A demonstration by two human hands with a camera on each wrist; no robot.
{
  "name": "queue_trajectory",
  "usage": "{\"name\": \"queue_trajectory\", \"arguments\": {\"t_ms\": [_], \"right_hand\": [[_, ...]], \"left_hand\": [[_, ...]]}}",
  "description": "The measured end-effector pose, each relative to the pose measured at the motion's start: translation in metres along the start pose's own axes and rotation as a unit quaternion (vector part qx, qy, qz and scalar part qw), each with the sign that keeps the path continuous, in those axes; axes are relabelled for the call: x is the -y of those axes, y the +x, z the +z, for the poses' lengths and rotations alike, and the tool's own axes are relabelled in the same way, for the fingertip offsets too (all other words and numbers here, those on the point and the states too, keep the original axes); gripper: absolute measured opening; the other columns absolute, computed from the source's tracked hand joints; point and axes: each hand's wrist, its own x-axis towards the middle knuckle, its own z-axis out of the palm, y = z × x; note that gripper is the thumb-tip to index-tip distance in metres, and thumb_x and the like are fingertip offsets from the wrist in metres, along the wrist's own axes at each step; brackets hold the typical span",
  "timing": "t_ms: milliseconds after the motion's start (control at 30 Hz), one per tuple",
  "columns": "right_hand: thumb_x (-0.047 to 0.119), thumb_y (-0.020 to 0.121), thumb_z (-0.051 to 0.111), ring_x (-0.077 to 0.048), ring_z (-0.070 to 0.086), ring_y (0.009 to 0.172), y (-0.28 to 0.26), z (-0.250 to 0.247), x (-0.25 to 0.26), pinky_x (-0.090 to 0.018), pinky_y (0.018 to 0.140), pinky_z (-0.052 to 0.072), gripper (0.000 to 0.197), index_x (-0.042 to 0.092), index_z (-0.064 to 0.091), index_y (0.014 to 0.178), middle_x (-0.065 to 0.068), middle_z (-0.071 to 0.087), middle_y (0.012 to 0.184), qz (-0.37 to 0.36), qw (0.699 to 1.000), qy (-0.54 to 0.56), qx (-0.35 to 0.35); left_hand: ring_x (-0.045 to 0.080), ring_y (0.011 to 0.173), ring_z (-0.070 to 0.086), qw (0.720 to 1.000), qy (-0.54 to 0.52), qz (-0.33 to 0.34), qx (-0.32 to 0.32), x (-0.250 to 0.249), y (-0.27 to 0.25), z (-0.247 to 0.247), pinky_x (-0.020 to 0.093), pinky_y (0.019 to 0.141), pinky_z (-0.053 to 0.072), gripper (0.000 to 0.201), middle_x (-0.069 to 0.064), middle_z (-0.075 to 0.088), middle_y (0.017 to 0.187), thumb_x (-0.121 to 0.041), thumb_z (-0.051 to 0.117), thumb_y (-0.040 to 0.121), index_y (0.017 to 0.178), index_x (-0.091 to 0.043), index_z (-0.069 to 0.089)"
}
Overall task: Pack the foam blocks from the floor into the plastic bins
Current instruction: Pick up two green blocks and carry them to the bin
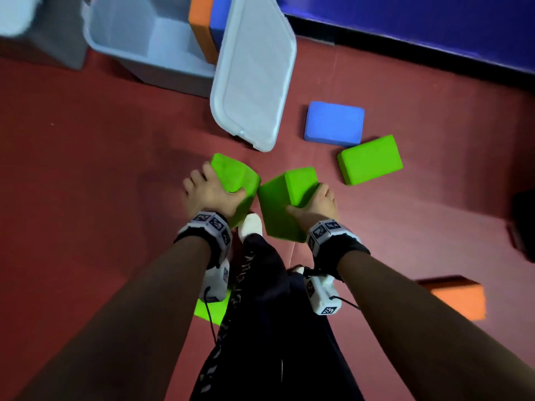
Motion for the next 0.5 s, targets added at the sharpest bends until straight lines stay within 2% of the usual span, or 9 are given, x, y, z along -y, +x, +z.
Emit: {"name": "queue_trajectory", "arguments": {"t_ms": [100, 200, 400, 500], "right_hand": [[0.046, 0.069, 0.077, -0.035, 0.038, 0.127, 0.009, -0.005, 0.060, -0.041, 0.102, 0.035, 0.091, 0.005, 0.029, 0.135, -0.013, 0.039, 0.135, -0.041, 0.998, -0.018, 0.033], [0.047, 0.068, 0.076, -0.035, 0.039, 0.124, 0.021, 0.007, 0.133, -0.042, 0.100, 0.037, 0.085, 0.008, 0.033, 0.129, -0.012, 0.040, 0.132, -0.079, 0.995, -0.033, 0.054], [0.051, 0.067, 0.074, -0.035, 0.044, 0.119, 0.052, 0.053, 0.258, -0.042, 0.099, 0.038, 0.082, 0.004, 0.037, 0.123, -0.013, 0.045, 0.127, -0.075, 0.996, 0.004, 0.052], [0.053, 0.068, 0.073, -0.035, 0.045, 0.118, 0.068, 0.066, 0.314, -0.043, 0.101, 0.037, 0.082, 0.005, 0.035, 0.123, -0.013, 0.045, 0.126, -0.046, 0.996, 0.020, 0.074]], "left_hand": [[0.037, 0.116, 0.043, 0.999, 0.026, -0.009, -0.019, 0.020, 0.022, -0.029, 0.046, 0.092, 0.035, 0.091, 0.019, 0.048, 0.123, -0.058, 0.070, 0.065, 0.133, -0.007, 0.038], [0.039, 0.119, 0.040, 0.998, 0.015, -0.056, -0.016, 0.052, 0.065, -0.056, 0.048, 0.096, 0.033, 0.090, 0.020, 0.045, 0.126, -0.059, 0.068, 0.068, 0.134, -0.006, 0.036], [0.041, 0.121, 0.038, 0.997, 0.012, -0.077, -0.013, 0.107, 0.195, -0.103, 0.052, 0.098, 0.032, 0.091, 0.021, 0.043, 0.129, -0.058, 0.067, 0.068, 0.136, -0.007, 0.033], [0.041, 0.124, 0.037, 0.996, 0.004, -0.088, -0.012, 0.126, 0.259, -0.137, 0.051, 0.099, 0.031, 0.092, 0.020, 0.042, 0.132, -0.056, 0.067, 0.068, 0.138, -0.008, 0.031]]}}
